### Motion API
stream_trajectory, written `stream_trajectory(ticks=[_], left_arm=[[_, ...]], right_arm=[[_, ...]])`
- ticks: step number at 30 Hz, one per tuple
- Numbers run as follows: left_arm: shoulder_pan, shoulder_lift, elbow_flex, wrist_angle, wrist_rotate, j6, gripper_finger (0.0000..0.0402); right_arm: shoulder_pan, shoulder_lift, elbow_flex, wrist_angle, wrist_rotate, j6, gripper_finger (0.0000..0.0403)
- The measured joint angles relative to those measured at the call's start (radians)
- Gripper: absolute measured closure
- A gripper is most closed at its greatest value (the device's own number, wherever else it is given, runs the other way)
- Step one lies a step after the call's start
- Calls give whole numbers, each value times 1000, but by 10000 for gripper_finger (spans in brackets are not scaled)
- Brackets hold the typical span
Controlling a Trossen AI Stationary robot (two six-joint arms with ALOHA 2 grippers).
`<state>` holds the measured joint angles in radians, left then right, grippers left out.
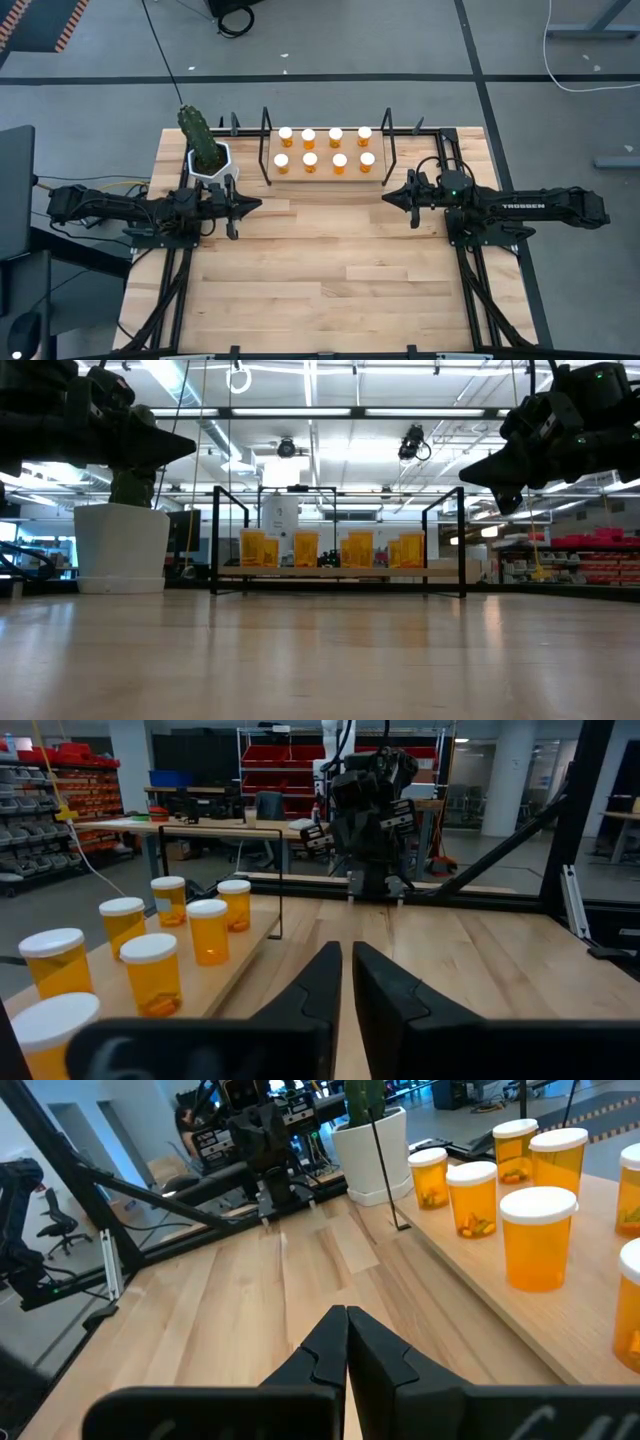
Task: Pick and place medicine bottles onto shelf by color
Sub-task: Return to Home Position
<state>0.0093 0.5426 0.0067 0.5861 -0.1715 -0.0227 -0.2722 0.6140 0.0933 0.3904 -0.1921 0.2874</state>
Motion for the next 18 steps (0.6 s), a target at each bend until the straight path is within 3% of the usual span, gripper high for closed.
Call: stream_trajectory(ticks=[18], left_arm=[[0, 0, 0, 0, 0, 0, 367]], right_arm=[[0, 0, 0, 0, 0, 0, 387]])
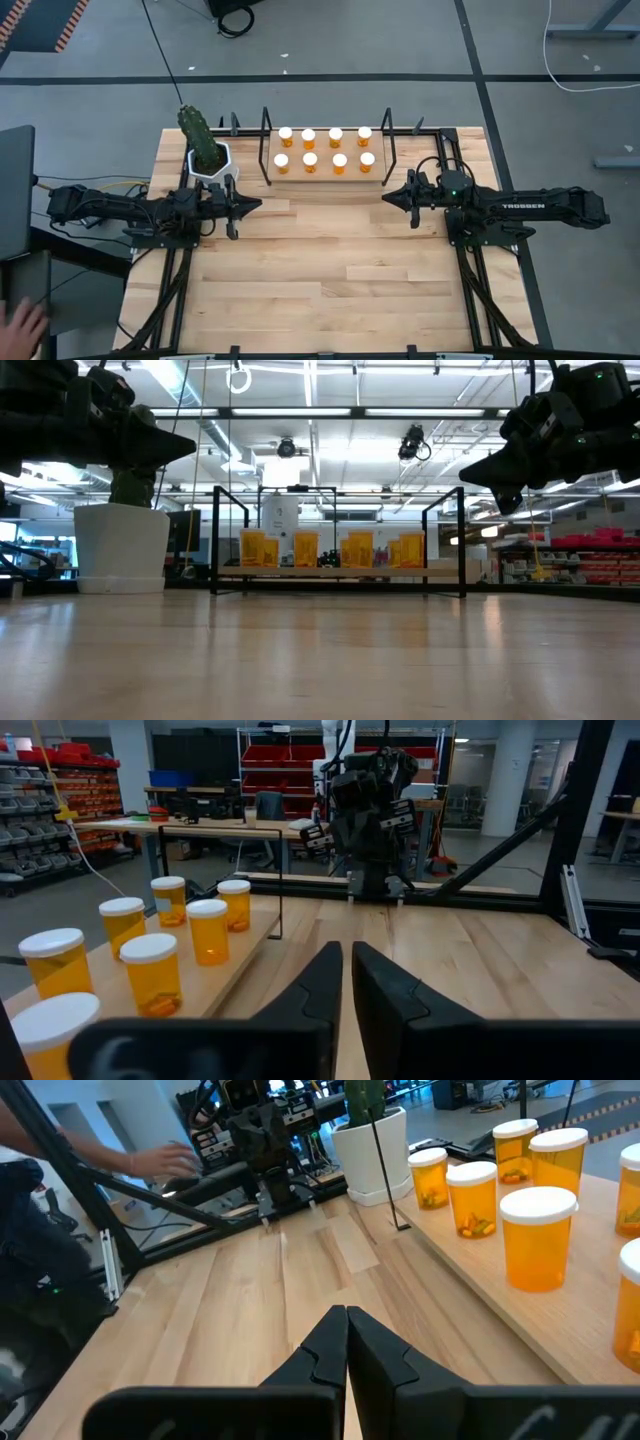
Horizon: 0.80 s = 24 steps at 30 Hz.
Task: Pick and place medicine bottles onto shelf by color
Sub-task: Return to Home Position
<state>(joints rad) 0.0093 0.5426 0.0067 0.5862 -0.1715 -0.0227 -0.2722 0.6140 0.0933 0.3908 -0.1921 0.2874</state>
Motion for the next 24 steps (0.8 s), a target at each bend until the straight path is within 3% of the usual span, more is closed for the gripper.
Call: stream_trajectory(ticks=[24], left_arm=[[0, 0, 0, 0, 0, 0, 365]], right_arm=[[0, 0, 0, 0, 0, 0, 387]])
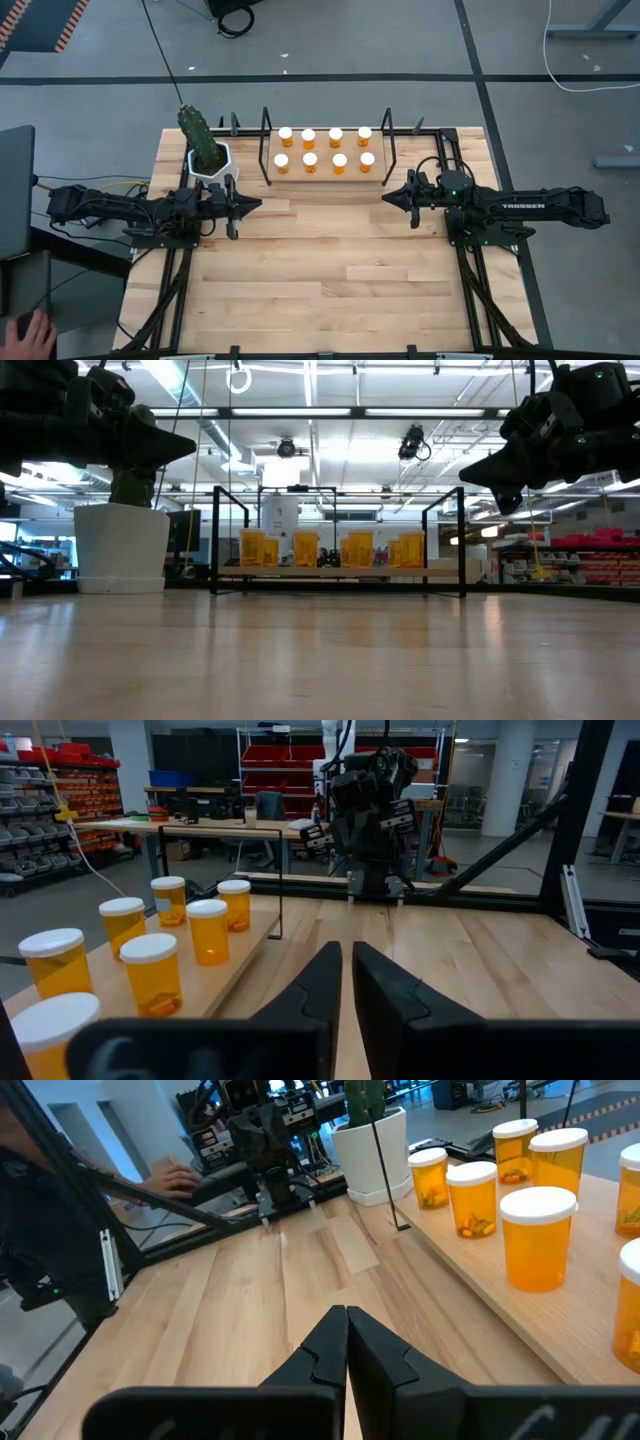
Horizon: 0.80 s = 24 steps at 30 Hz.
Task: Pick and place medicine bottles onto shelf by color
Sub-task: Return to Home Position
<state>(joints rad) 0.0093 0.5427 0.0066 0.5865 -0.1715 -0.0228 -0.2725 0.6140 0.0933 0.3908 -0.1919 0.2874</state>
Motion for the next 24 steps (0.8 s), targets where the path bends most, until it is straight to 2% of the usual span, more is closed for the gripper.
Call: stream_trajectory(ticks=[12, 24], left_arm=[[0, 0, 0, 0, 0, 0, 373], [0, 0, 0, 0, 0, 0, 362]], right_arm=[[0, 0, 0, 0, 0, 0, 387], [0, 0, 0, 0, 0, 0, 387]])
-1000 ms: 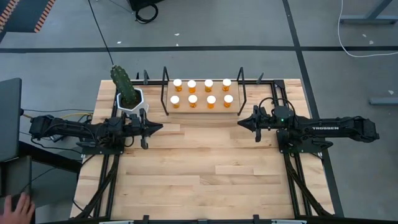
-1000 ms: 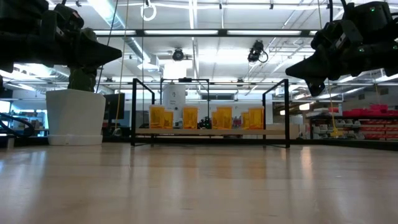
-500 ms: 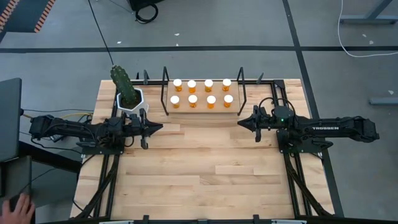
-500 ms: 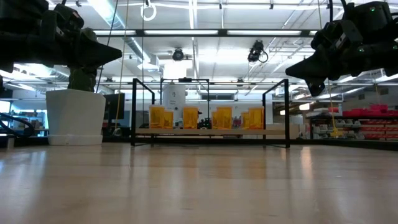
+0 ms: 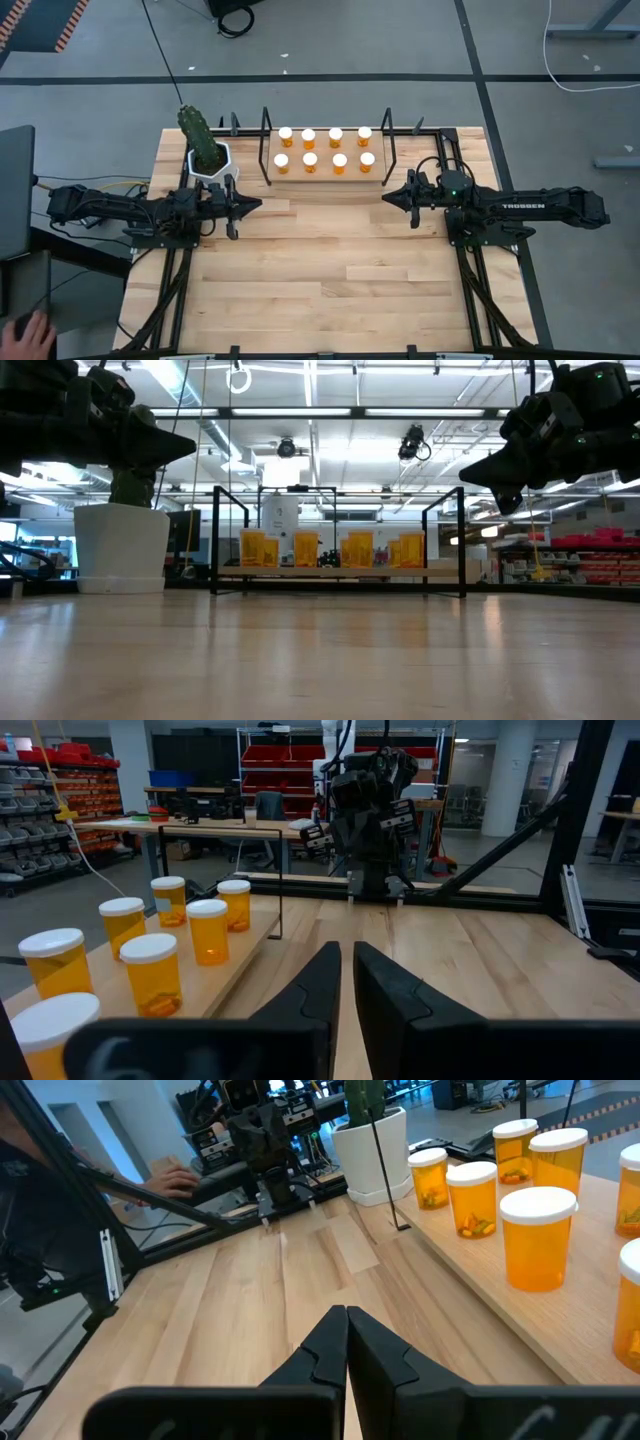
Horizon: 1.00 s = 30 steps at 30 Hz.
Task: Pick and place medicine bottles onto shelf by color
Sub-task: Return to Home Position
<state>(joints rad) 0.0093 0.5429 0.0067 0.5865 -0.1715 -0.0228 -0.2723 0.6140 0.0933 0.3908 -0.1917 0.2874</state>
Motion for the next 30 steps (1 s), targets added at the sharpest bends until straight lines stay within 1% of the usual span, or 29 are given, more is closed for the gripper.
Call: stream_trajectory(ticks=[7, 16, 26, 30], left_arm=[[0, 0, 0, 0, 0, 0, 371], [0, 0, 0, 0, 0, 0, 361], [0, 0, 0, 0, 0, 0, 371], [0, 0, 0, 0, 0, 0, 368]], right_arm=[[0, 0, 0, 0, 0, 0, 387], [0, 0, 0, 0, 0, 0, 387], [0, 0, 0, 0, 0, 0, 387], [0, 0, 0, 0, 0, 0, 387]])
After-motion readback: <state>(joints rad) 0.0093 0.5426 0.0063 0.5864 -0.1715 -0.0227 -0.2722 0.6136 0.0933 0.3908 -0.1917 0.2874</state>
